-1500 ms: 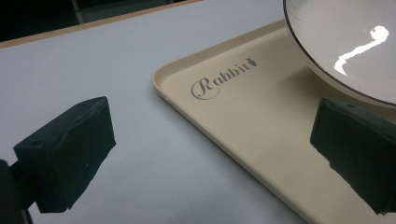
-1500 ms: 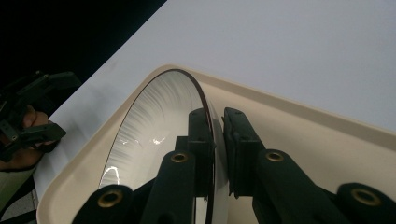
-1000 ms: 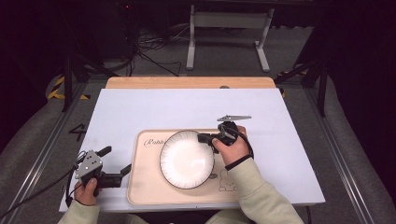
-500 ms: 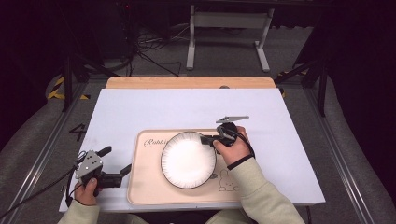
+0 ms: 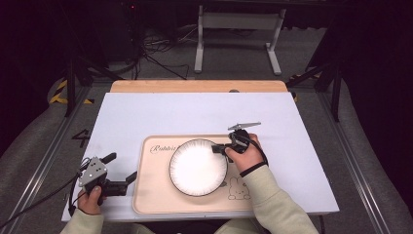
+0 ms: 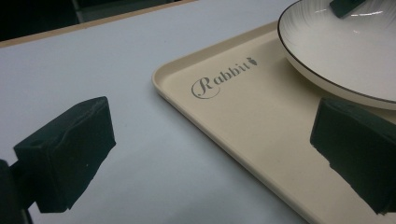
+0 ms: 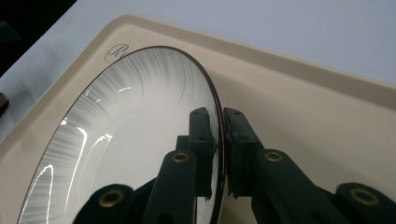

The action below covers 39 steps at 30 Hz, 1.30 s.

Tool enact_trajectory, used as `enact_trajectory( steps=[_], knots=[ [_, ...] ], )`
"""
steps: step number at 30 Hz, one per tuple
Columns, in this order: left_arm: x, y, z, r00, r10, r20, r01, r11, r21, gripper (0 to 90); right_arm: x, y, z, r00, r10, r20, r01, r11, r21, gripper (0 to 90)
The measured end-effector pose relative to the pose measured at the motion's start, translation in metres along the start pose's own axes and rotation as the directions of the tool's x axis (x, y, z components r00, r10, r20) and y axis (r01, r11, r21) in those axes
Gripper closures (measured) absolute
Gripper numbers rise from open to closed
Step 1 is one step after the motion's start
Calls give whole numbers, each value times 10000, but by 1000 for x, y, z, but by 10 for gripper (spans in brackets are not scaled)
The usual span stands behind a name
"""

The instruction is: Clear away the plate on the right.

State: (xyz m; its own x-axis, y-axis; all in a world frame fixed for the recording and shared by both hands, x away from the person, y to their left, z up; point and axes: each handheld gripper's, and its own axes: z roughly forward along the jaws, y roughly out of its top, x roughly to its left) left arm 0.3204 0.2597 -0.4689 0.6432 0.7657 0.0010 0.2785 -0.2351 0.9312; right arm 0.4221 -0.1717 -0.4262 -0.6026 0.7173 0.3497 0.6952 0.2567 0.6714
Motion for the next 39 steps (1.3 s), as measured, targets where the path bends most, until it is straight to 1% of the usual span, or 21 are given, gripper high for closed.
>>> enact_trajectory(
  steps=[4,10,14,23,26,29,30,33,35,37,39],
  knots=[
    [0,0,0,10000,-1,0,1,10000,-1,4,-5,-3,3,9999,124,-67,-123,9998,123,823],
    [0,0,0,10000,-9,3,9,10000,2,4,-8,-5,5,9998,171,-50,-170,9996,208,813],
    [0,0,0,10000,-8,0,8,10000,0,4,-10,-6,8,9997,226,-101,-224,9994,264,773],
    [0,0,0,10000,-19,1,19,10000,-17,4,-14,-9,9,9994,344,-88,-340,9987,389,740],
    [0,0,0,10000,-25,-7,25,10000,-13,4,-14,-9,8,9991,381,-205,-375,9989,289,706],
    [0,0,0,10000,-28,-4,28,10000,-11,4,-13,-7,5,9996,208,-185,-207,9998,52,655],
    [0,0,0,10000,-28,-4,28,10000,-11,4,-13,-7,5,9996,208,-185,-207,9998,52,655],
    [0,0,0,10000,-28,1,28,10000,-10,4,-10,-3,0,9999,-122,-48,121,9996,-252,606],
    [0,0,0,10000,-29,5,29,10000,-9,4,-9,-2,-4,9996,-267,-20,266,9990,-351,600],
    [0,0,0,10000,-23,3,23,10000,-2,4,-6,-1,-7,9987,-509,62,511,9975,-491,579],
    [0,0,0,10000,-29,9,29,10000,3,4,-4,1,-11,9956,-940,63,942,9931,-696,541]
  ],
)
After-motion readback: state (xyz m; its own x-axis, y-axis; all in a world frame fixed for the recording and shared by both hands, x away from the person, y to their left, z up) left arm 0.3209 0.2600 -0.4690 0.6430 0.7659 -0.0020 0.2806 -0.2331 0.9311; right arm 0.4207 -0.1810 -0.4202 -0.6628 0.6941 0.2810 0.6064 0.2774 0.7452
